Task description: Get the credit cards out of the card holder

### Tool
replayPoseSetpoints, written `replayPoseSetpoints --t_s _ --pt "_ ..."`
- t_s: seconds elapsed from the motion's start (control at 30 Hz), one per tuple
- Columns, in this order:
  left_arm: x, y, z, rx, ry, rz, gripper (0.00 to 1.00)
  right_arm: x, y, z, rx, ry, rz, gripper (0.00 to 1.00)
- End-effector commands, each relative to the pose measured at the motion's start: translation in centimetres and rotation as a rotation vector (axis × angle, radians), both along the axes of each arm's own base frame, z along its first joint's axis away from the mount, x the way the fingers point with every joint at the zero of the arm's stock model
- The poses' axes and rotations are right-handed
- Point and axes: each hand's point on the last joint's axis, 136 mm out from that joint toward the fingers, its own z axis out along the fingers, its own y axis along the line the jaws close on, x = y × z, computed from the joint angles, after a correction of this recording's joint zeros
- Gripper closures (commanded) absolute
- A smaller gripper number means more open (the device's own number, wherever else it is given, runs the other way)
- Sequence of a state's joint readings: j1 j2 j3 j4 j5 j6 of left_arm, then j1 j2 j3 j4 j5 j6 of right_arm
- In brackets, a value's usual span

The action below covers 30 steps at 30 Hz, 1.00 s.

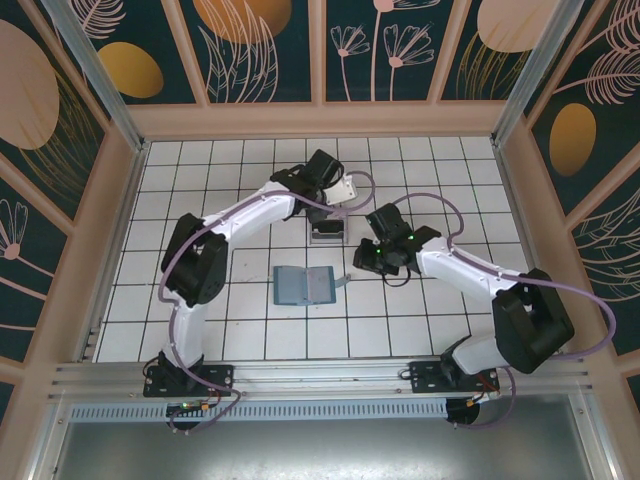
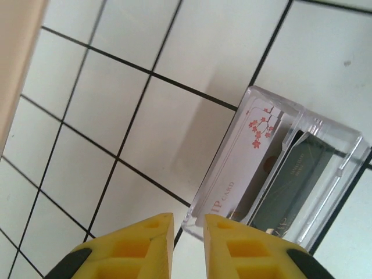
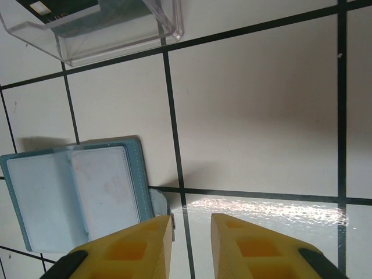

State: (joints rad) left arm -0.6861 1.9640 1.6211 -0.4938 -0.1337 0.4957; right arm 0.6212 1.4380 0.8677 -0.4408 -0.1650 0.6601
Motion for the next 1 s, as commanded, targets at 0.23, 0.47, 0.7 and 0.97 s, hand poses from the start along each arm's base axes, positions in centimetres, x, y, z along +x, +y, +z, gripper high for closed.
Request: replayPoseSetpoints --t_s 0.23,0.47,0.7,0.97 --pt "-2.0 0.2 4.7 -0.357 0.038 0.245 0.76 -0.8 2.0 -1.5 0.006 0.038 0.069 0.75" --pt "-4.9 -0.6 6.1 -0.545 0.135 0.247 0.75 -1.7 2.8 -2.2 -0.001 0.062 0.094 0.81" --pt "-7.5 -0.5 5.3 -0.663 0.264 0.297 0.76 -2.8 3.0 -2.7 -0.015 0.079 0.093 0.88" --pt "-9.7 -0.1 3.8 -0.723 0.373 0.345 0.73 -4.1 3.7 -2.8 -0.021 0.090 0.092 0.93"
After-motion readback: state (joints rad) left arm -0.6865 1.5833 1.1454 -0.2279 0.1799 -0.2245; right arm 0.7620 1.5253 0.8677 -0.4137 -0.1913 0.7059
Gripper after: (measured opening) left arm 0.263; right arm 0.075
